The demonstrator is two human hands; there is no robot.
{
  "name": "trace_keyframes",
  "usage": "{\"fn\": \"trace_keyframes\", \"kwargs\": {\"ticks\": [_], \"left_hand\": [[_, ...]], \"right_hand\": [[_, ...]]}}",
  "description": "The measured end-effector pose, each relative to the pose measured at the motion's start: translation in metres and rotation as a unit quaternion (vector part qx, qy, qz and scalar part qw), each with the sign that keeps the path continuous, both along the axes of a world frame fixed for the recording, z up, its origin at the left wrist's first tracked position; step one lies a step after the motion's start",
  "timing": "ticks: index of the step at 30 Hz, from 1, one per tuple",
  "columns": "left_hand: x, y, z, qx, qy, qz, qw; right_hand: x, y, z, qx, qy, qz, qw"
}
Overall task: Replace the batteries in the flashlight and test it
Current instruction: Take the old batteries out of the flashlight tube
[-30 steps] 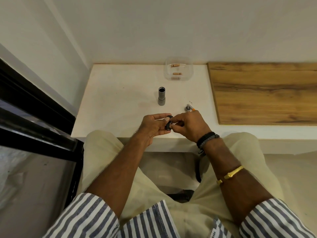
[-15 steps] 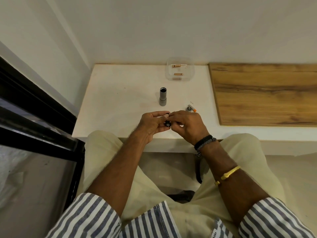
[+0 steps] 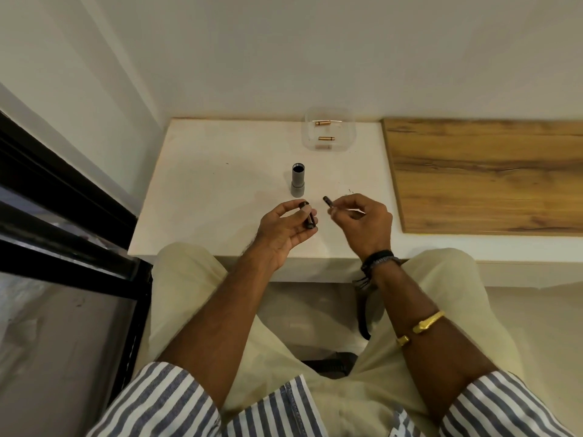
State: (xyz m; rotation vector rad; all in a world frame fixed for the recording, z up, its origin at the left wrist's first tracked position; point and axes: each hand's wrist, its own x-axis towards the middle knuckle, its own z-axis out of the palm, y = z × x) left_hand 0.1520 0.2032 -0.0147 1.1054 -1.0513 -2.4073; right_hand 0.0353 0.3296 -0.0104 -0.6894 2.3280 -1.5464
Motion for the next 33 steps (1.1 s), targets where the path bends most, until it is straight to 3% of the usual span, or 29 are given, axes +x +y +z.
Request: {"fn": "trace_keyframes", "kwargs": {"ticks": [5, 10, 16, 33], "left_hand": [[-0.004, -0.001, -0.006, 0.042, 0.034, 0.013, 0.998], [-0.009, 0.0, -0.013, 0.077, 0.056, 0.01, 0.995], [-0.011, 0.001, -0.014, 0.114, 0.079, 0.0, 0.99], [-0.011, 0.001, -0.01, 0.136, 0.129, -0.046, 0.981]], "right_hand": [[-0.028, 0.005, -0.013, -0.038, -0.095, -0.123, 0.987], [-0.055, 0.004, -0.034, 0.0, -0.09, -0.195, 0.977], [-0.069, -0.003, -0.056, 0.08, -0.034, -0.172, 0.981], [-0.073, -0.008, -0.063, 0.132, -0.017, -0.143, 0.981]]}}
